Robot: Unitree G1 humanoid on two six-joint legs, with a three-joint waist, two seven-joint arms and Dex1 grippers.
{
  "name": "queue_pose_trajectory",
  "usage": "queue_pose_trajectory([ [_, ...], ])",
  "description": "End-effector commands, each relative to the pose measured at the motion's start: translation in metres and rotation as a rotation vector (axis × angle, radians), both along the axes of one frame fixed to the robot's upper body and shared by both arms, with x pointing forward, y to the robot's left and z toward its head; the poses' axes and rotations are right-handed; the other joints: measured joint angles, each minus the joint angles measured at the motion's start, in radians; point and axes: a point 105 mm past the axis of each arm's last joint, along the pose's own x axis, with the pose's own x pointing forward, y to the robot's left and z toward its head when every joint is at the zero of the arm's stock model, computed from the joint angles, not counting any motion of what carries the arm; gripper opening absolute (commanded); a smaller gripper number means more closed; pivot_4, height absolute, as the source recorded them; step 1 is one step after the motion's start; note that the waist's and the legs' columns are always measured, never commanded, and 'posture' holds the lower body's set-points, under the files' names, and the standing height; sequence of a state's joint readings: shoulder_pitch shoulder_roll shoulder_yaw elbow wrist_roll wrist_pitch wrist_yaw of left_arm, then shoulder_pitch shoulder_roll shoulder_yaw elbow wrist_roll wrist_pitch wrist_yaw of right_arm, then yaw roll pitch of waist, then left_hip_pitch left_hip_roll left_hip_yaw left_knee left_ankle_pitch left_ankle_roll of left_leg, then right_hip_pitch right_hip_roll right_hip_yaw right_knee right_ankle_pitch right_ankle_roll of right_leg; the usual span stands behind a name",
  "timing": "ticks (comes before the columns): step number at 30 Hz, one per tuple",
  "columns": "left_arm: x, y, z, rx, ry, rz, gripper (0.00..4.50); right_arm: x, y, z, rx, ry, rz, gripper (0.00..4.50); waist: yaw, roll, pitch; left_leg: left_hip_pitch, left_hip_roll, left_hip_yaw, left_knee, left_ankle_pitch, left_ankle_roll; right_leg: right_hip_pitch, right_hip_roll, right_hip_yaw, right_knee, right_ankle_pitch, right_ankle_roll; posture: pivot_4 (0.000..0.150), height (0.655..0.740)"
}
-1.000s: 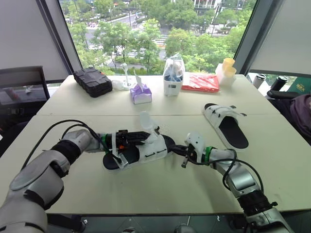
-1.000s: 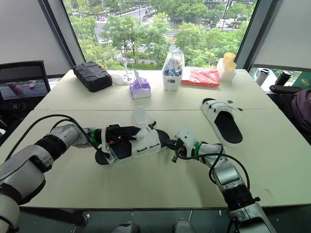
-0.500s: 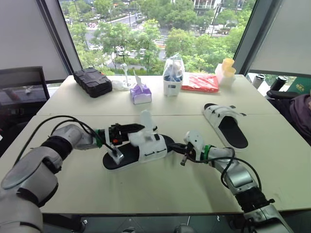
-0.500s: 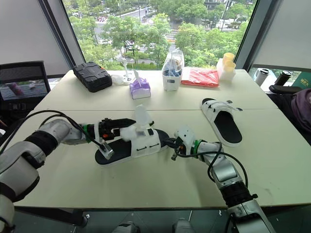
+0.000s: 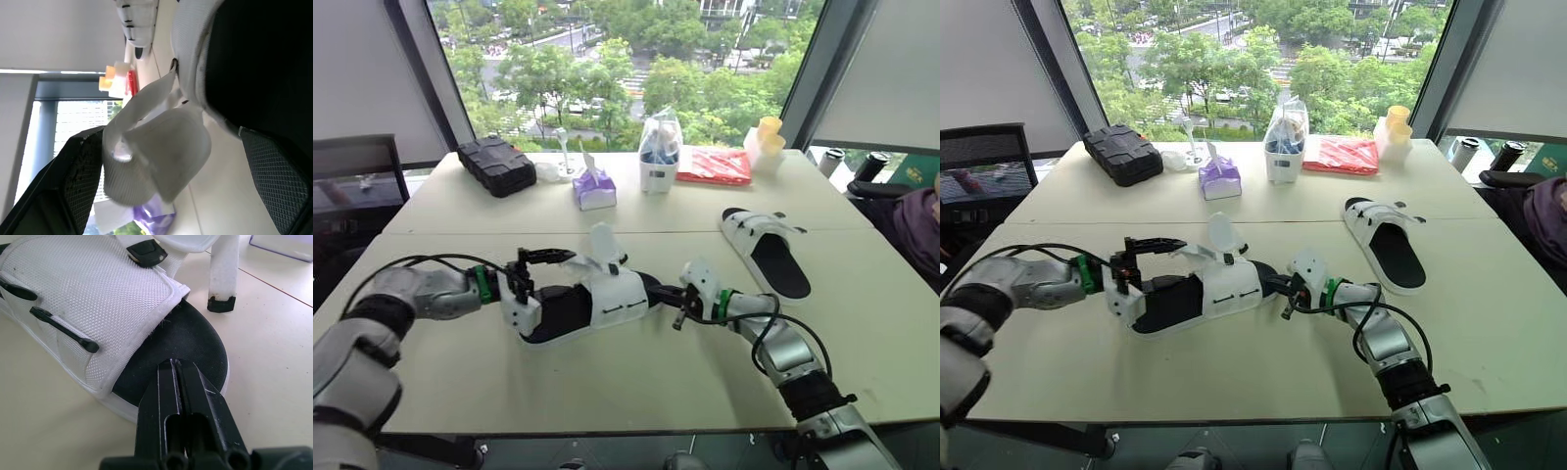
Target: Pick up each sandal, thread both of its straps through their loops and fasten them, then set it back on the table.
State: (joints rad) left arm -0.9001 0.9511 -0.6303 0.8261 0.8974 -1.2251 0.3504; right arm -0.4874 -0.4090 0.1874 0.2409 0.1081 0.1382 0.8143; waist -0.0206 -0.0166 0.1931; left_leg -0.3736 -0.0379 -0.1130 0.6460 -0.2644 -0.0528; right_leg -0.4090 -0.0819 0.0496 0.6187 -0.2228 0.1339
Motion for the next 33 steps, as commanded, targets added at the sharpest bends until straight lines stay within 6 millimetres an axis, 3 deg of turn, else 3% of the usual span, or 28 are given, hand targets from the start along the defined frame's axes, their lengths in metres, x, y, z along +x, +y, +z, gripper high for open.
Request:
queue_pose_trajectory([
  [1, -0.004, 0.015, 0.024, -0.048, -0.161, 0.031, 4.45, 0.003, 0.003, 0.007, 0.005, -0.032, 0.008, 0.00, 0.000, 0.000, 0.000, 0.000, 0.000, 0.000, 0.000, 0.000, 0.000, 0.000, 0.000, 0.000, 0.000, 0.000, 0.000, 0.150, 0.7400],
  [3, -0.004, 0.026, 0.030, -0.070, -0.212, 0.075, 4.45, 0.003, 0.002, 0.006, 0.004, -0.033, 0.005, 0.00, 0.000, 0.000, 0.000, 0.000, 0.000, 0.000, 0.000, 0.000, 0.000, 0.000, 0.000, 0.000, 0.001, 0.000, 0.000, 0.150, 0.7400],
  [6, 0.014, 0.052, 0.045, -0.219, -0.196, 0.264, 4.45, 0.003, 0.002, 0.004, 0.004, -0.031, 0.003, 0.00, 0.003, 0.000, 0.000, 0.001, 0.000, 0.000, 0.001, 0.000, 0.000, 0.000, 0.000, 0.000, 0.002, 0.000, 0.000, 0.150, 0.7400],
  [9, 0.043, 0.063, 0.046, -0.450, 0.026, 0.468, 4.45, 0.004, 0.002, 0.003, 0.003, -0.028, 0.000, 0.00, 0.006, 0.001, -0.001, 0.002, 0.000, -0.001, 0.002, 0.000, 0.000, 0.001, 0.000, -0.001, 0.003, 0.000, 0.000, 0.150, 0.7400],
  [13, 0.060, 0.039, 0.052, -0.713, 0.431, 0.462, 4.45, 0.005, 0.001, 0.003, 0.003, -0.026, -0.002, 0.00, 0.002, 0.000, -0.001, 0.000, 0.000, -0.001, 0.004, 0.000, 0.000, 0.002, 0.000, -0.001, 0.002, 0.000, -0.001, 0.150, 0.7400],
  [17, 0.051, -0.003, 0.063, -0.817, 0.808, 0.313, 4.45, 0.006, 0.002, 0.004, 0.005, -0.024, -0.001, 0.00, -0.009, 0.000, 0.000, -0.001, 0.000, -0.001, 0.002, 0.000, 0.000, 0.000, 0.000, 0.000, 0.002, 0.001, -0.001, 0.150, 0.7400],
  [21, 0.027, -0.040, 0.061, -0.718, 1.111, 0.215, 4.45, 0.006, 0.004, 0.005, 0.009, -0.023, 0.004, 0.00, -0.028, 0.000, 0.000, 0.000, 0.000, -0.002, 0.000, 0.000, 0.000, 0.000, 0.000, 0.000, 0.002, 0.001, -0.001, 0.150, 0.7400],
  [25, 0.011, -0.059, 0.061, -0.615, 1.348, 0.202, 4.45, 0.008, 0.006, 0.007, 0.019, -0.022, 0.003, 0.00, -0.035, 0.000, 0.000, 0.001, 0.000, -0.002, 0.000, 0.000, 0.000, 0.000, 0.001, 0.000, 0.003, 0.001, -0.001, 0.150, 0.7400],
  [30, 0.010, -0.074, 0.075, -0.560, 1.520, 0.227, 4.45, 0.008, 0.008, 0.007, 0.020, -0.020, 0.008, 0.00, -0.036, 0.000, 0.000, 0.001, 0.000, -0.002, 0.003, 0.001, 0.000, 0.001, 0.002, 0.000, 0.003, 0.001, -0.001, 0.150, 0.7400],
  [33, 0.017, -0.077, 0.064, -0.417, 1.551, 0.355, 4.45, 0.008, 0.011, 0.006, 0.022, -0.018, 0.013, 0.00, -0.037, 0.000, 0.000, 0.002, 0.000, -0.002, 0.003, 0.001, 0.000, 0.002, 0.002, 0.000, 0.002, 0.001, -0.001, 0.150, 0.7400],
])
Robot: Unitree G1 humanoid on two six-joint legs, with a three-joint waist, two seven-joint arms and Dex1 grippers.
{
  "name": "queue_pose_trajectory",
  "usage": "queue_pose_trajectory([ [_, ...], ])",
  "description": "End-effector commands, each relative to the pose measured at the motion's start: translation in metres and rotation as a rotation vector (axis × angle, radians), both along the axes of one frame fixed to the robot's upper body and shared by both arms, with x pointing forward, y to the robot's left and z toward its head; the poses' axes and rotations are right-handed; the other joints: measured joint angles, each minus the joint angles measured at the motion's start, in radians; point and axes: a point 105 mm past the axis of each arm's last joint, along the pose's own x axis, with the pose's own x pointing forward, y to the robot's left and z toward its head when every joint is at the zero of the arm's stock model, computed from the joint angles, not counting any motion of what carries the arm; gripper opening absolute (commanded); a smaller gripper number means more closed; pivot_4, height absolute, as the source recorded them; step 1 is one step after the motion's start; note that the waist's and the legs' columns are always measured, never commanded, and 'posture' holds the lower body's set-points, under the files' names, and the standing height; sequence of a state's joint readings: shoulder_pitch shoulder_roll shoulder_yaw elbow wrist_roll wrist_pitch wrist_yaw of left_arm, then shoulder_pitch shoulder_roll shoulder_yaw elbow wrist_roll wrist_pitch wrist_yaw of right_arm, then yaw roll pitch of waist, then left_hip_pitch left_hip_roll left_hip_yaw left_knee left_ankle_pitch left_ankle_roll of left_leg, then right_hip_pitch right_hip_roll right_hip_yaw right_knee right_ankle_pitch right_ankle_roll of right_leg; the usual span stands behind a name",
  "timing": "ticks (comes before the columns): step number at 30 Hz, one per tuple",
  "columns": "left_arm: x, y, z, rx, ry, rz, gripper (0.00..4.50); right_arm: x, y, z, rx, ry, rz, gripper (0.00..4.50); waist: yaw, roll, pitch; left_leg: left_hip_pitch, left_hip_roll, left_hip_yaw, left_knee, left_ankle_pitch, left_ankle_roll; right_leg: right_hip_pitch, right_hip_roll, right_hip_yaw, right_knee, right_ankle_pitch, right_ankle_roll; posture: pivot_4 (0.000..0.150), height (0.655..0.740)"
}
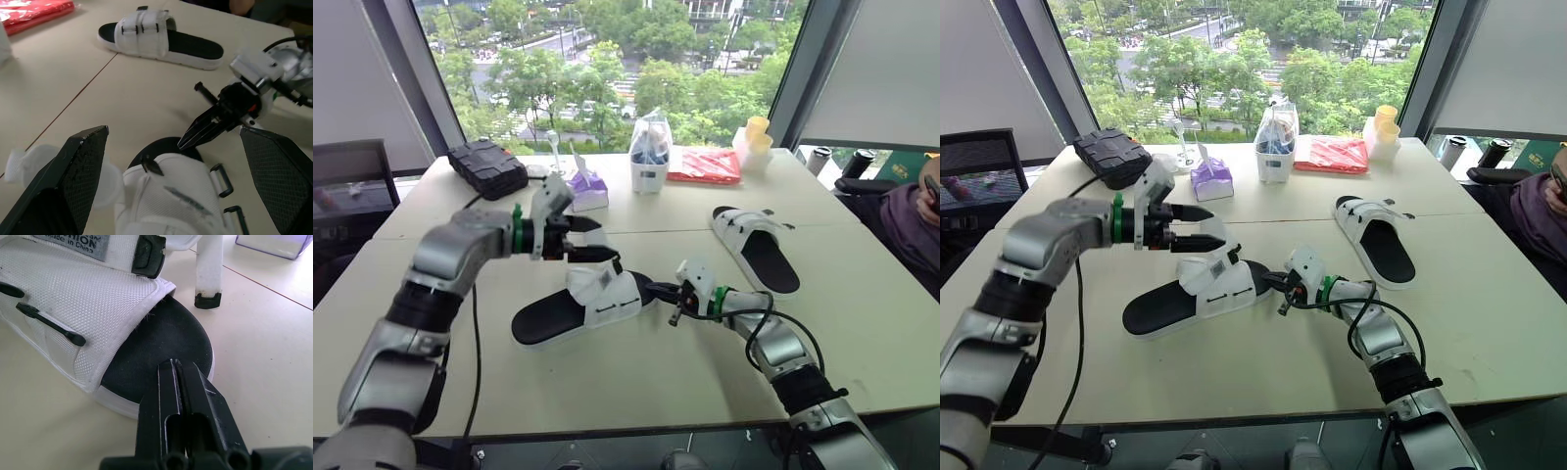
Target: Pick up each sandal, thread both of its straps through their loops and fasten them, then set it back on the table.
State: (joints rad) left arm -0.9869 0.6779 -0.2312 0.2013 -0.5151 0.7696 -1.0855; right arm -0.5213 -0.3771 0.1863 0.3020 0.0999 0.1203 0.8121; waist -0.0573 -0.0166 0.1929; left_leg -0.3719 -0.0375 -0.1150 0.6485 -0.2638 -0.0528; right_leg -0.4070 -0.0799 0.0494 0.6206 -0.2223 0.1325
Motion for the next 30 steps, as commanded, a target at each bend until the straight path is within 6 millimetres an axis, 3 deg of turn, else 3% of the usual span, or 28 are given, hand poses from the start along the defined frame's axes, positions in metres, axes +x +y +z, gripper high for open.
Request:
queue_pose_trajectory([
  [1, 0.005, -0.003, -0.011, 0.158, 0.070, -0.023, 4.45, 0.002, 0.006, 0.006, 0.006, -0.025, 0.016, 0.00, -0.002, 0.000, 0.000, 0.000, 0.000, 0.000, 0.000, 0.000, 0.000, 0.000, 0.000, 0.000, 0.000, 0.000, 0.000, 0.150, 0.7400],
  [5, 0.022, 0.002, -0.021, 0.325, 0.199, 0.063, 4.45, 0.003, 0.009, 0.009, 0.019, -0.032, 0.015, 0.00, -0.011, 0.000, 0.000, -0.001, 0.000, 0.000, -0.001, 0.000, 0.000, -0.002, 0.000, 0.000, 0.000, 0.000, 0.000, 0.150, 0.7400],
  [9, 0.037, 0.002, -0.020, 0.367, 0.226, 0.119, 4.45, 0.004, 0.009, 0.011, 0.027, -0.040, 0.012, 0.00, -0.013, 0.000, 0.000, -0.002, 0.000, 0.000, -0.002, 0.000, 0.000, -0.002, 0.000, 0.000, -0.001, 0.000, 0.000, 0.150, 0.7400],
  [17, 0.033, -0.010, -0.027, 0.355, 0.371, 0.056, 4.45, 0.007, 0.007, 0.013, 0.021, -0.048, 0.015, 0.00, -0.012, -0.001, 0.001, -0.003, 0.000, 0.000, -0.003, 0.000, 0.000, -0.003, 0.000, 0.000, -0.002, -0.001, 0.001, 0.150, 0.7400],
  [25, 0.028, -0.023, -0.043, 0.408, 0.373, -0.007, 4.45, 0.003, 0.009, 0.011, 0.028, -0.046, 0.014, 0.00, -0.012, -0.001, 0.001, -0.003, 0.000, 0.000, -0.002, 0.000, 0.000, -0.003, 0.000, 0.000, -0.002, -0.001, 0.001, 0.150, 0.7400],
  [28, 0.031, -0.024, -0.054, 0.439, 0.362, 0.005, 3.52, 0.003, 0.010, 0.011, 0.031, -0.047, 0.012, 0.00, -0.012, -0.001, 0.001, -0.003, 0.000, 0.000, -0.002, 0.000, 0.000, -0.002, 0.000, 0.000, -0.002, -0.001, 0.001, 0.150, 0.7400],
  [30, 0.032, -0.026, -0.057, 0.443, 0.359, 0.007, 2.50, 0.003, 0.010, 0.011, 0.033, -0.048, 0.008, 0.00, -0.012, -0.001, 0.001, -0.003, 0.000, 0.000, -0.002, 0.000, 0.000, -0.002, 0.000, 0.000, -0.001, -0.001, 0.001, 0.150, 0.7400],
])
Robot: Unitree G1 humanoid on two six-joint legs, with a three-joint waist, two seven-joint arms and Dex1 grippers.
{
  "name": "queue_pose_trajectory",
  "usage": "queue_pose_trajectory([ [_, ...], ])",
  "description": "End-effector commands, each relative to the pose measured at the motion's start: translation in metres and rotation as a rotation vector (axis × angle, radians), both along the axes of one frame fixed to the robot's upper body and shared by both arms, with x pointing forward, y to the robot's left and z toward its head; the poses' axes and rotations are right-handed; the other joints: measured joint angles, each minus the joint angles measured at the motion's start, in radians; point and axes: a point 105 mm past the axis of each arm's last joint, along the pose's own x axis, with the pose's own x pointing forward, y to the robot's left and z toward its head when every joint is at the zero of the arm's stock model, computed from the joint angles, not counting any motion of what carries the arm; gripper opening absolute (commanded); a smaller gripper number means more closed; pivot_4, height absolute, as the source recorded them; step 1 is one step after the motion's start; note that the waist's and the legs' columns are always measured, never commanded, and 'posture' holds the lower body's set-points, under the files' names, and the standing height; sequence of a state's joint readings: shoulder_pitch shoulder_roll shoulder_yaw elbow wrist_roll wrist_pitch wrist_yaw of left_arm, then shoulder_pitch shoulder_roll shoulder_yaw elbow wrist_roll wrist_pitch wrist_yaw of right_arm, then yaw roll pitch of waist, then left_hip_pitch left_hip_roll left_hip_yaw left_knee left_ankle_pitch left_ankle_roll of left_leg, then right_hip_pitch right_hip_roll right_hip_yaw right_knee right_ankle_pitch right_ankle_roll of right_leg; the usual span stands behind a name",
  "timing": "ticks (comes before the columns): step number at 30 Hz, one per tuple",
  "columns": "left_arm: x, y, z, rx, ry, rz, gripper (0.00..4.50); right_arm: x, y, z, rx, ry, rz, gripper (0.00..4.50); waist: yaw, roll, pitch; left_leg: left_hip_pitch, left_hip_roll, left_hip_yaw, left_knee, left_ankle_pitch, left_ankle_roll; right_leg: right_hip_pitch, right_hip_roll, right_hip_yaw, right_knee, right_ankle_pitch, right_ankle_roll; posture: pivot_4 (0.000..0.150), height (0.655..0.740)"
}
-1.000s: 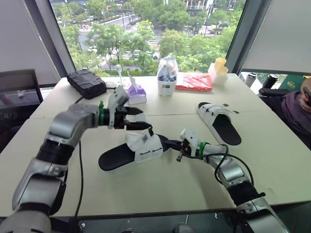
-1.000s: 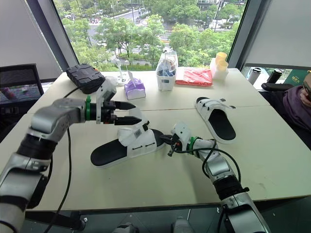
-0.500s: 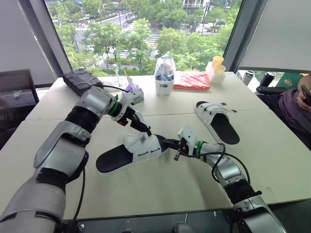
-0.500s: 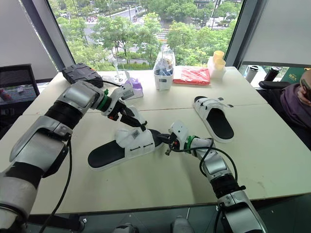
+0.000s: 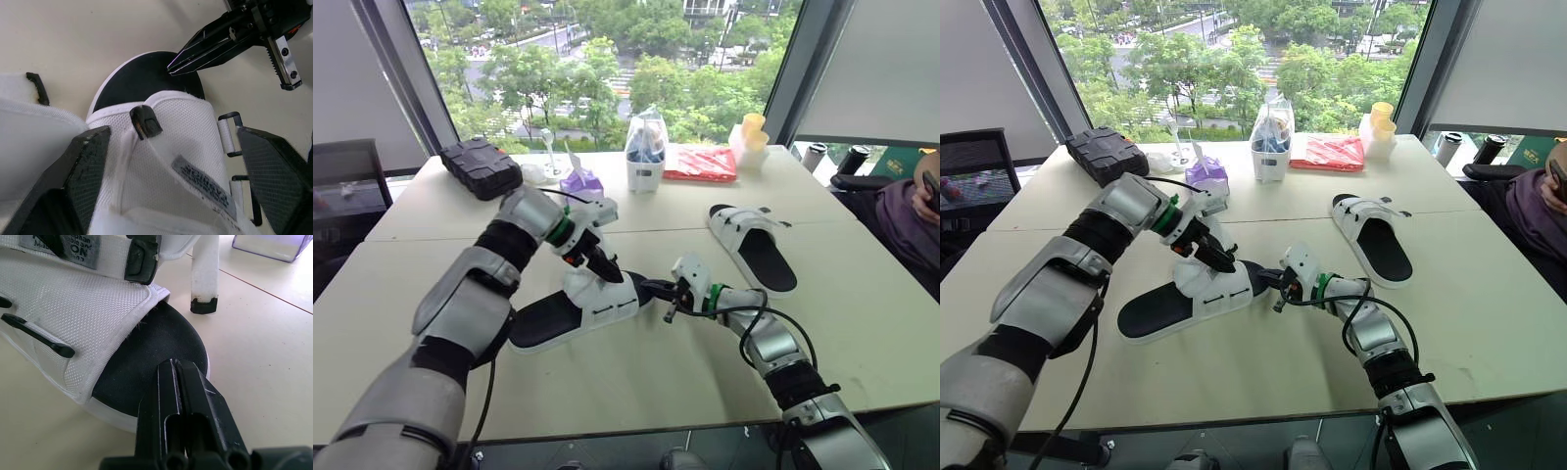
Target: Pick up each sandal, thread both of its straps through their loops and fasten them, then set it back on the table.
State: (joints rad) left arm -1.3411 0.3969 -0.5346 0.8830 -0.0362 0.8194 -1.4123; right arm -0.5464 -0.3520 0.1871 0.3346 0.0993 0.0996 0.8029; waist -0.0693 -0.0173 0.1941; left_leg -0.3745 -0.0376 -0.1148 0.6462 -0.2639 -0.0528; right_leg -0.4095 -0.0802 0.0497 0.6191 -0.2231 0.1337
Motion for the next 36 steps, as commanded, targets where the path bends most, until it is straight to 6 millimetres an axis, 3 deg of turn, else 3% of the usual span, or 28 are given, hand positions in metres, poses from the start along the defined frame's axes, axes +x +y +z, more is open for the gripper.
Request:
queue_pose_trajectory([
  [1, 0.004, 0.000, 0.001, 0.006, -0.030, 0.008, 2.00, -0.002, 0.002, 0.007, 0.013, -0.034, 0.002, 0.00, 0.000, 0.000, 0.000, 0.000, 0.000, 0.000, 0.000, 0.000, 0.000, 0.000, 0.000, 0.000, 0.000, 0.000, 0.000, 0.150, 0.7400],
  [5, 0.006, -0.001, 0.002, -0.009, -0.037, 0.014, 0.04, -0.002, 0.002, 0.007, 0.014, -0.035, -0.002, 0.00, 0.000, 0.000, 0.000, 0.000, 0.000, 0.000, 0.000, 0.000, 0.000, 0.000, 0.000, 0.000, 0.000, 0.000, 0.000, 0.150, 0.7400],
  [8, 0.008, -0.002, 0.020, -0.080, -0.040, 0.049, 0.04, -0.003, 0.002, 0.006, 0.013, -0.035, -0.003, 0.00, 0.000, 0.000, 0.000, 0.000, 0.000, 0.000, 0.000, 0.000, 0.000, 0.000, 0.000, 0.000, 0.000, 0.000, 0.000, 0.150, 0.7400],
  [13, 0.017, -0.002, 0.080, -0.343, -0.186, 0.135, 0.04, -0.004, 0.002, 0.005, 0.014, -0.035, -0.005, 0.00, -0.001, 0.000, 0.000, 0.000, 0.000, 0.000, 0.000, 0.000, 0.000, 0.000, 0.000, 0.000, 0.000, 0.000, 0.000, 0.150, 0.7400],
  [17, 0.022, 0.012, 0.120, -0.476, -0.457, 0.187, 0.04, -0.005, 0.002, 0.002, 0.012, -0.027, 0.000, 0.00, 0.000, 0.000, 0.000, 0.000, 0.000, -0.001, -0.001, 0.000, 0.000, 0.000, -0.001, 0.000, 0.000, 0.000, 0.000, 0.150, 0.7400],
  [20, 0.016, 0.018, 0.133, -0.417, -0.841, 0.099, 0.04, -0.005, 0.002, 0.002, 0.012, -0.019, 0.010, 0.00, 0.001, 0.001, 0.000, 0.001, 0.000, 0.000, -0.001, 0.000, -0.001, 0.000, -0.001, 0.000, 0.001, 0.000, 0.000, 0.150, 0.7400],
  [23, -0.016, 0.006, 0.125, -0.346, -1.104, -0.132, 0.04, -0.005, 0.003, 0.001, 0.008, -0.014, 0.022, 0.00, 0.003, 0.001, 0.000, 0.001, 0.000, 0.000, -0.001, 0.001, -0.002, 0.000, -0.001, 0.000, 0.000, 0.001, -0.001, 0.150, 0.7400],
  [26, -0.049, -0.002, 0.093, -0.153, -1.393, -0.446, 0.04, -0.005, 0.002, 0.001, 0.006, -0.010, 0.029, 0.00, 0.006, 0.001, 0.000, 0.000, 0.000, 0.001, -0.001, 0.001, -0.002, 0.000, -0.002, 0.001, -0.001, 0.001, -0.002, 0.150, 0.7400],
  [30, -0.067, 0.004, 0.080, -0.021, -1.736, -0.683, 0.04, -0.003, 0.003, 0.001, 0.006, -0.006, 0.033, 0.00, 0.022, 0.001, 0.000, 0.001, 0.000, 0.002, -0.001, 0.001, -0.002, 0.000, -0.002, 0.001, -0.002, 0.002, -0.003, 0.150, 0.7400],
  [32, -0.073, 0.006, 0.082, -0.003, -1.891, -0.775, 0.04, -0.003, 0.004, 0.000, 0.007, -0.004, 0.034, 0.00, 0.028, 0.001, 0.000, 0.001, 0.000, 0.002, 0.000, 0.001, -0.002, 0.000, -0.001, 0.001, -0.003, 0.003, -0.005, 0.150, 0.7400],
  [36, -0.088, -0.001, 0.077, -0.106, -1.950, -0.841, 0.04, -0.004, 0.006, -0.002, 0.009, 0.002, 0.037, 0.00, 0.032, 0.001, -0.001, 0.002, 0.000, 0.002, 0.002, 0.001, -0.002, 0.002, -0.001, 0.001, -0.003, 0.003, -0.005, 0.150, 0.7400],
])
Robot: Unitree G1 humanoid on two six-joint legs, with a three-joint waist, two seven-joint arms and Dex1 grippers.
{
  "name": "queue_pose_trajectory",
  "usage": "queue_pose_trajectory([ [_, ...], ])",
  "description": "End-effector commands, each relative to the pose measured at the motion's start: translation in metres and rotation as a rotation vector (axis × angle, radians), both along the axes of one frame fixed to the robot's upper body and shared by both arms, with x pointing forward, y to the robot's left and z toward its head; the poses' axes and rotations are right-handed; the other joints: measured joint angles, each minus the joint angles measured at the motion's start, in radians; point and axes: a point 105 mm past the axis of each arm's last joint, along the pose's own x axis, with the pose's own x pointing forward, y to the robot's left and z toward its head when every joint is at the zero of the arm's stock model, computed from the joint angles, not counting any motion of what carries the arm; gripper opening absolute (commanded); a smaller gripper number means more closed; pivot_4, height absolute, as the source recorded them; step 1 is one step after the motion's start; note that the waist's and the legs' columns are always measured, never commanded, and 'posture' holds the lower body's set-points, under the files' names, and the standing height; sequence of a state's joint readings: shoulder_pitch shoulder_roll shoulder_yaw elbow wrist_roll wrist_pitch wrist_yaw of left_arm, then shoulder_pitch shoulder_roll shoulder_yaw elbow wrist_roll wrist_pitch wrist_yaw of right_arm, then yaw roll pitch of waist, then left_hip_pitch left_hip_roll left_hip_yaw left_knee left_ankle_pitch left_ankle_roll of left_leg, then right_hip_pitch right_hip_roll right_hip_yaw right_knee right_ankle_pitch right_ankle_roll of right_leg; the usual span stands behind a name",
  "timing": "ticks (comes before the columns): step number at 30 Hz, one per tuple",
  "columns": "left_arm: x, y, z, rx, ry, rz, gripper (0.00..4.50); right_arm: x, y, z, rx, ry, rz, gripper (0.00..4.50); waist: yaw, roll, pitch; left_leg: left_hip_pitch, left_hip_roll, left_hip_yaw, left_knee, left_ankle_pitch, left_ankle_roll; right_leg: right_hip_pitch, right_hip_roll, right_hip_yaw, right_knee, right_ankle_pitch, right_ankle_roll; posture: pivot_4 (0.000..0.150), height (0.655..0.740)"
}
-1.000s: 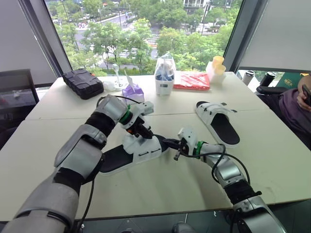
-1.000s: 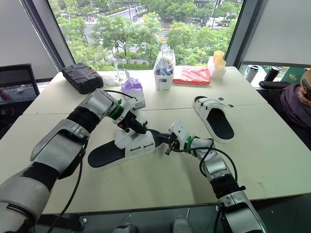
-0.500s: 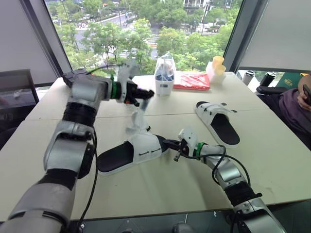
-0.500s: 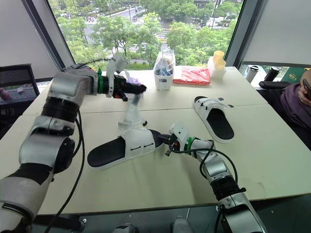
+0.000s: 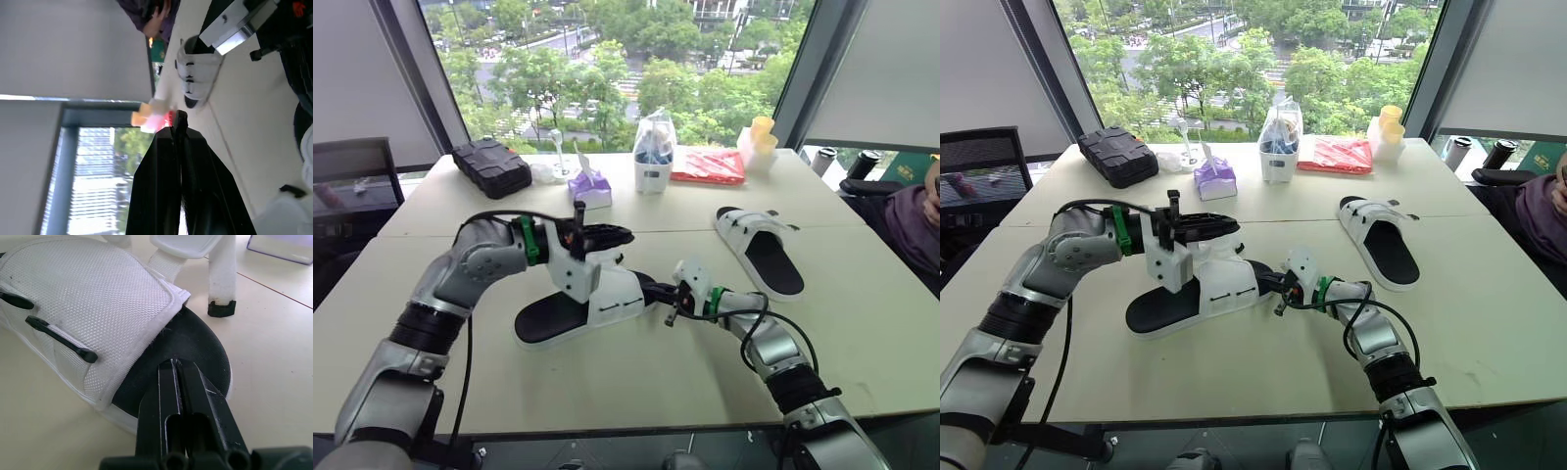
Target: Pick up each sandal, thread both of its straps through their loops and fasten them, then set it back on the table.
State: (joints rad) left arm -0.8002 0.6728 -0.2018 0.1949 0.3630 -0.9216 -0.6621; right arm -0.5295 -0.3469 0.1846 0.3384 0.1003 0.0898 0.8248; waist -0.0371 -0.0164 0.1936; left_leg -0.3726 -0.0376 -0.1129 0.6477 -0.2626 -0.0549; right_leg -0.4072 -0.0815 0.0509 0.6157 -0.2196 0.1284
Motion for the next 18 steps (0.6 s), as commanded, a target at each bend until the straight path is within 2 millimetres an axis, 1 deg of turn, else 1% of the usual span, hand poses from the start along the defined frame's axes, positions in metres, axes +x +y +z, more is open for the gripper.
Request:
queue_pose_trajectory([
  [1, -0.020, -0.007, 0.000, -0.013, -0.048, -0.120, 0.04, 0.000, 0.005, 0.003, 0.004, -0.014, 0.019, 0.00, -0.002, 0.000, 0.000, 0.000, 0.000, 0.000, 0.000, 0.000, 0.000, 0.000, 0.000, 0.000, 0.000, 0.000, 0.000, 0.150, 0.7400],
  [5, -0.041, -0.012, -0.027, 0.002, 0.106, -0.177, 0.04, 0.001, 0.003, 0.003, 0.003, -0.011, 0.016, 0.00, -0.007, 0.001, 0.000, 0.000, 0.000, 0.000, -0.001, 0.000, 0.000, -0.001, 0.000, 0.000, 0.001, 0.000, 0.001, 0.150, 0.7400],
  [6, -0.044, -0.012, -0.032, 0.000, 0.155, -0.177, 0.04, 0.001, 0.003, 0.002, 0.002, -0.010, 0.015, 0.00, -0.008, 0.001, 0.000, 0.000, 0.000, 0.000, -0.002, 0.000, 0.001, -0.002, 0.000, 0.000, 0.002, 0.000, 0.001, 0.150, 0.7400],
  [8, -0.046, -0.014, -0.035, -0.017, 0.231, -0.173, 0.04, 0.002, 0.002, 0.002, -0.001, -0.009, 0.014, 0.00, -0.007, 0.001, 0.000, 0.000, 0.001, 0.000, -0.002, -0.001, 0.001, -0.002, 0.000, 0.000, 0.003, 0.000, 0.001, 0.150, 0.7400],
  [11, -0.048, -0.016, -0.034, -0.027, 0.312, -0.165, 0.88, 0.003, 0.002, 0.001, -0.003, -0.008, 0.013, 0.00, -0.005, 0.001, 0.000, 0.000, 0.001, 0.000, -0.001, -0.001, 0.001, -0.001, 0.001, -0.001, 0.003, 0.000, 0.001, 0.150, 0.7400],
  [13, -0.050, -0.016, -0.029, -0.046, 0.312, -0.170, 1.75, 0.003, 0.002, 0.001, -0.004, -0.008, 0.014, 0.00, -0.006, 0.001, 0.000, 0.001, 0.000, 0.000, 0.000, 0.000, 0.001, 0.000, 0.001, 0.000, 0.003, 0.000, 0.000, 0.150, 0.7400],
  [16, -0.046, -0.011, -0.022, -0.059, 0.302, -0.139, 3.28, 0.003, 0.001, 0.000, -0.007, -0.007, 0.016, 0.00, -0.006, 0.001, 0.000, 0.001, 0.000, 0.000, 0.001, 0.000, 0.002, 0.001, 0.001, 0.000, 0.003, 0.000, 0.000, 0.150, 0.7400],
  [18, -0.038, -0.003, -0.010, -0.103, 0.287, -0.096, 3.28, 0.003, 0.000, 0.000, -0.008, -0.007, 0.018, 0.00, -0.007, 0.001, 0.000, 0.001, 0.001, -0.001, 0.000, 0.000, 0.002, 0.001, 0.001, 0.000, 0.003, 0.000, 0.000, 0.150, 0.7400],
])
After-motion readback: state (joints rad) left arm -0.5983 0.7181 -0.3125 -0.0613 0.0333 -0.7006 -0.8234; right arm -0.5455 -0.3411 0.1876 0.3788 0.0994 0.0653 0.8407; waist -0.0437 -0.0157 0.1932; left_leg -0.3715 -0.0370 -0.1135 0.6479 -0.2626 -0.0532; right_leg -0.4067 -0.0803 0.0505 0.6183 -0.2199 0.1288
